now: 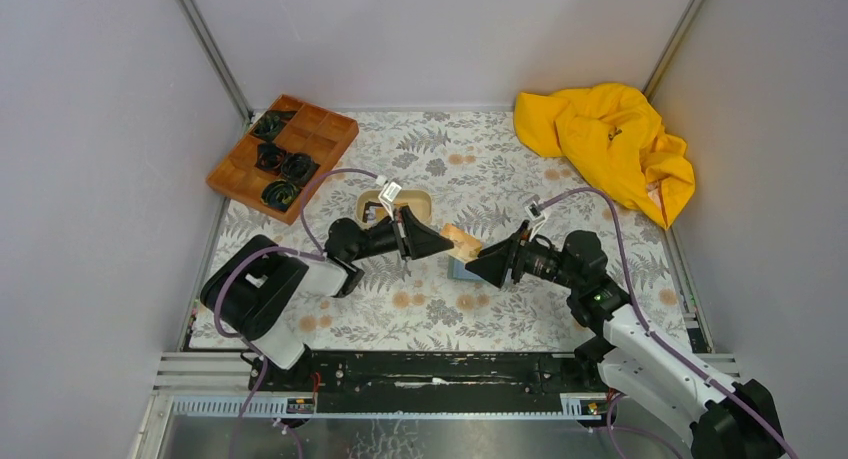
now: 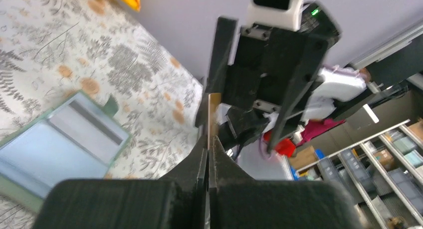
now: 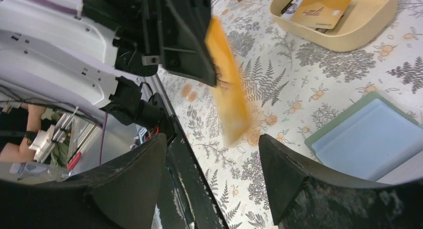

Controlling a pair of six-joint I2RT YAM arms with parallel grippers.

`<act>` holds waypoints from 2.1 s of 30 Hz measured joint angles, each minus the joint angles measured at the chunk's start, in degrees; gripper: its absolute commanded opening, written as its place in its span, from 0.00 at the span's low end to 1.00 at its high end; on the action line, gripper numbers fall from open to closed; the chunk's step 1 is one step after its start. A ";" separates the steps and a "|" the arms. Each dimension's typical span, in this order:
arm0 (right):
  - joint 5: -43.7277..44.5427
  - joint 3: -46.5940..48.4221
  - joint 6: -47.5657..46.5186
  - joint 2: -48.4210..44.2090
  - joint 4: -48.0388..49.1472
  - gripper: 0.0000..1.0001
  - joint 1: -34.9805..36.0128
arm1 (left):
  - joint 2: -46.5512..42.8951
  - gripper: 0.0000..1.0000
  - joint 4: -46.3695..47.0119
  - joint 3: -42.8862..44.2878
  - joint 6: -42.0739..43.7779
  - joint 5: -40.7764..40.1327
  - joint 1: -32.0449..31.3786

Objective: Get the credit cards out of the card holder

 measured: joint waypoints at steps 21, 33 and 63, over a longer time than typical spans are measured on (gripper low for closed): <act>2.82 -1.27 5.01 2.95 11.45 0.37 0.00 | -3.04 0.00 6.21 -1.88 -2.10 -9.97 -1.42; 2.84 -1.25 4.68 2.16 11.50 0.00 -0.07 | -2.71 0.67 6.56 -2.05 -2.34 -10.05 -1.49; -4.92 47.45 0.48 61.70 -12.68 0.00 0.90 | -47.54 0.97 -44.02 -19.21 12.24 -39.45 5.86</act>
